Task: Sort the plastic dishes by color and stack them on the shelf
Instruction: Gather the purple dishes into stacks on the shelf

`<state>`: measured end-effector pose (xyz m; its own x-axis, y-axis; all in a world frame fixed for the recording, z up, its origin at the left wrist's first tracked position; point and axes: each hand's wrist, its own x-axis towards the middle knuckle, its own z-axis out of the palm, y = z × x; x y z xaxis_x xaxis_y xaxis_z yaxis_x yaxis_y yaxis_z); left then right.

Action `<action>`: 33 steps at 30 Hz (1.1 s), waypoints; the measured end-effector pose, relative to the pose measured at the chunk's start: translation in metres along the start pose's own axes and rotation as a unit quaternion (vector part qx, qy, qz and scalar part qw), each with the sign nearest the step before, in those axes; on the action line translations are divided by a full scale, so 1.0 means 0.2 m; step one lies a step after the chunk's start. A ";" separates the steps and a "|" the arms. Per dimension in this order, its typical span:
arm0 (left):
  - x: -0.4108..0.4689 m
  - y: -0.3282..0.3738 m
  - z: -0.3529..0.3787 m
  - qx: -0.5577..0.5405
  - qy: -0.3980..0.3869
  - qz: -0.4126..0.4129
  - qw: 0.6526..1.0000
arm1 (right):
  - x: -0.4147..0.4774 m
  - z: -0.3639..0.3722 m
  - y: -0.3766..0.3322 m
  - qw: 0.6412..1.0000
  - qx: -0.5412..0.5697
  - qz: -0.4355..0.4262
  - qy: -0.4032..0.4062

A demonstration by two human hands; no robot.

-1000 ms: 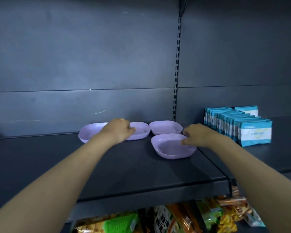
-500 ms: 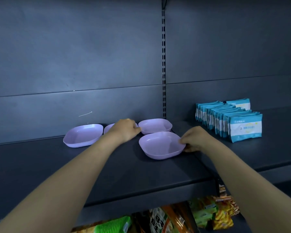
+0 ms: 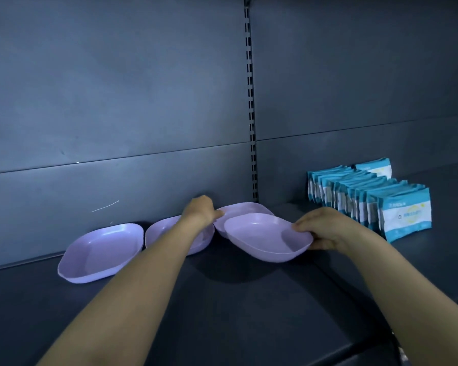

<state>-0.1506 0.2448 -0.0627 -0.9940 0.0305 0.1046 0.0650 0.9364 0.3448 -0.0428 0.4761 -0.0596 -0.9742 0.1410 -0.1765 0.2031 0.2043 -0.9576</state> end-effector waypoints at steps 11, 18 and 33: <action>0.11 -0.02 -0.03 -0.098 0.024 -0.018 0.995 | -0.01 0.09 -0.04 0.998 0.015 -0.008 0.055; 0.00 -0.08 -0.19 -0.176 0.069 -0.021 0.982 | -0.13 0.15 -0.14 0.994 0.039 -0.035 0.092; -0.97 -0.70 -0.66 -0.253 0.117 -0.104 0.955 | -0.66 0.54 -0.26 0.992 0.071 -0.085 0.057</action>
<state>0.0451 0.0613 -0.0085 -0.9474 -0.2713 0.1699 -0.0386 0.6237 0.7807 0.0655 0.3429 -0.0104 -0.9741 0.2259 0.0102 0.0123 0.0979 -0.9951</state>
